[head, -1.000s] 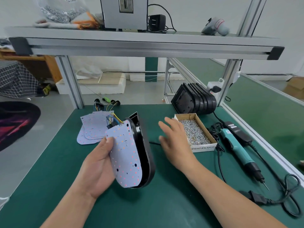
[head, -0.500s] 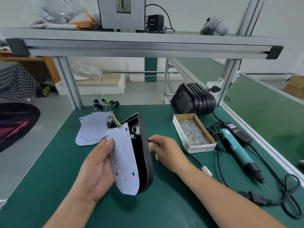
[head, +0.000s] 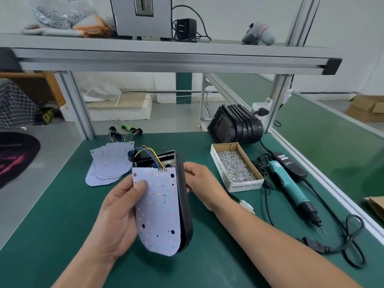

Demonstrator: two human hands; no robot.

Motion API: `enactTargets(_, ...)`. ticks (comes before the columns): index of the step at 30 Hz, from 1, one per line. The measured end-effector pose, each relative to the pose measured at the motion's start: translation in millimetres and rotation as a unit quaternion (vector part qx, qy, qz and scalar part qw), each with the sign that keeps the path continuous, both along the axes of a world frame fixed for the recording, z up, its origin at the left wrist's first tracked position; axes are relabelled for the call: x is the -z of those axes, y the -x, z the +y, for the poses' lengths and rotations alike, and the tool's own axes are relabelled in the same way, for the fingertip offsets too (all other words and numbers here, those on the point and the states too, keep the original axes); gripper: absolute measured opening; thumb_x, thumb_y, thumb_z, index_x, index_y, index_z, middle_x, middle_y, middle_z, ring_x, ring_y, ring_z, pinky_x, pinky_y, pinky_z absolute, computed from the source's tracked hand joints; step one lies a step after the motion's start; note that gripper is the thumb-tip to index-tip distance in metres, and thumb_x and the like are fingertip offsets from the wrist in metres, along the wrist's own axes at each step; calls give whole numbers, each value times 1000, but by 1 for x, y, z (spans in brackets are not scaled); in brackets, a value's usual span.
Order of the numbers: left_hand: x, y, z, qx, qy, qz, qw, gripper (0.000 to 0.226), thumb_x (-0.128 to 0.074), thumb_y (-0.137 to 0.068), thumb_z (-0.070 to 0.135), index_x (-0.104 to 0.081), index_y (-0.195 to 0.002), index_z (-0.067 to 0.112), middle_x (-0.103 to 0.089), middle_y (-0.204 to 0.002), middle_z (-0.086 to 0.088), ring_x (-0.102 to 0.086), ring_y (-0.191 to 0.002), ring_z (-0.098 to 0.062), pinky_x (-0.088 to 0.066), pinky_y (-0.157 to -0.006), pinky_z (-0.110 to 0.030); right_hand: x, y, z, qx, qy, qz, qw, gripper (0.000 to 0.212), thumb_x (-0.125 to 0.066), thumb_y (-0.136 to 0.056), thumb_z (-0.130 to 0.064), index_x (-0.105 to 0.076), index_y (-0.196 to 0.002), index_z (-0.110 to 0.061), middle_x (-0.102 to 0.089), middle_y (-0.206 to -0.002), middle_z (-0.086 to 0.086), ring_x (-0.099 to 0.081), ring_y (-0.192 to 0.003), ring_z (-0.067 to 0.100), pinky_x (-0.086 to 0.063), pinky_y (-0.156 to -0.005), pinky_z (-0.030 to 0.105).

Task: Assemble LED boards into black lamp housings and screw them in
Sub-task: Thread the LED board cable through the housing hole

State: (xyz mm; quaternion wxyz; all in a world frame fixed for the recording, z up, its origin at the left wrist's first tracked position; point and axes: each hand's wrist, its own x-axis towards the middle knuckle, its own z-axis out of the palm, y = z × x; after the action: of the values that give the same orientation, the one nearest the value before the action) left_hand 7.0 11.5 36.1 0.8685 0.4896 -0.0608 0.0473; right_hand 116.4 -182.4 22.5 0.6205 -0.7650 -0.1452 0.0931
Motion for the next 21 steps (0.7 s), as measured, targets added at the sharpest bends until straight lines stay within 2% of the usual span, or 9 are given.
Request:
enactTargets(3,0,0,-3,-11,-17,-9,1000,38,-69,-94,25,-73,-128,8,-74,-129,-18,-74,-112,-28,-62,-91,-39,-11,-10,14,-13,-40,14,999,25,-59,-99,-4,-78,-98,-20,-74,-91,10,-56,-79,17,-45,-73,34)
enactTargets(5,2,0,-4,-40,-47,-1,998,38,-72,-92,29,-74,-125,10,-74,-126,-19,-73,-109,-29,-62,-91,-43,-16,-11,21,-20,-46,-13,999,38,-54,-94,1,-72,-78,-29,-65,-78,-10,-49,-75,12,-39,-66,26)
enactTargets(7,3,0,-4,-90,-112,7,990,33,-73,-94,35,-75,-118,13,-75,-118,-20,-71,-105,-30,-59,-94,-55,-21,-7,20,51,-65,-46,996,38,-51,-93,-3,-60,-68,-31,-57,-67,-20,-46,-60,3,-40,-57,20)
enactTargets(9,4,0,-5,-142,-202,8,969,36,-69,-91,49,-74,-113,21,-70,-112,-23,-65,-98,-30,-55,-94,-58,-30,1,11,130,-128,-74,980,22,-55,-98,-21,-71,-86,-29,-71,-84,-12,-59,-67,5,-47,-63,23)
enactTargets(11,3,1,-9,-186,-280,2,942,32,-63,-89,56,-73,-110,34,-66,-106,-13,-64,-92,-28,-54,-85,-44,-47,14,3,135,-147,-127,972,25,-54,-102,-40,-76,-108,-30,-77,-105,-6,-67,-88,8,-51,-77,25)
enactTargets(13,1,3,-16,-216,-327,-30,920,18,-61,-93,48,-71,-106,41,-62,-105,4,-64,-89,-14,-50,-77,-23,-64,32,2,112,-81,-222,965,34,-52,-103,-52,-73,-116,-29,-74,-114,-11,-67,-111,7,-51,-95,31)
enactTargets(15,-1,7,-23,-228,-367,-65,899,14,-61,-97,39,-69,-107,45,-58,-113,11,-63,-101,-10,-45,-77,-10,-74,49,12,117,23,-320,940,39,-54,-103,-53,-72,-124,-26,-70,-116,-15,-62,-119,10,-49,-102,39)
enactTargets(18,0,8,-30,-236,-424,-97,869,15,-60,-99,35,-64,-110,45,-54,-125,17,-57,-119,-11,-41,-86,-6,-88,58,26,123,160,-402,893,44,-61,-100,-50,-71,-131,-20,-69,-117,-10,-56,-118,15,-46,-103,45)
enactTargets(21,-1,7,-31,-225,-434,-106,866,19,-59,-101,35,-64,-118,40,-52,-131,17,-53,-128,-14,-40,-92,-6,-94,56,26,50,172,-367,913,36,-65,-100,-46,-73,-129,-25,-68,-112,-10,-60,-112,12,-48,-100,45)
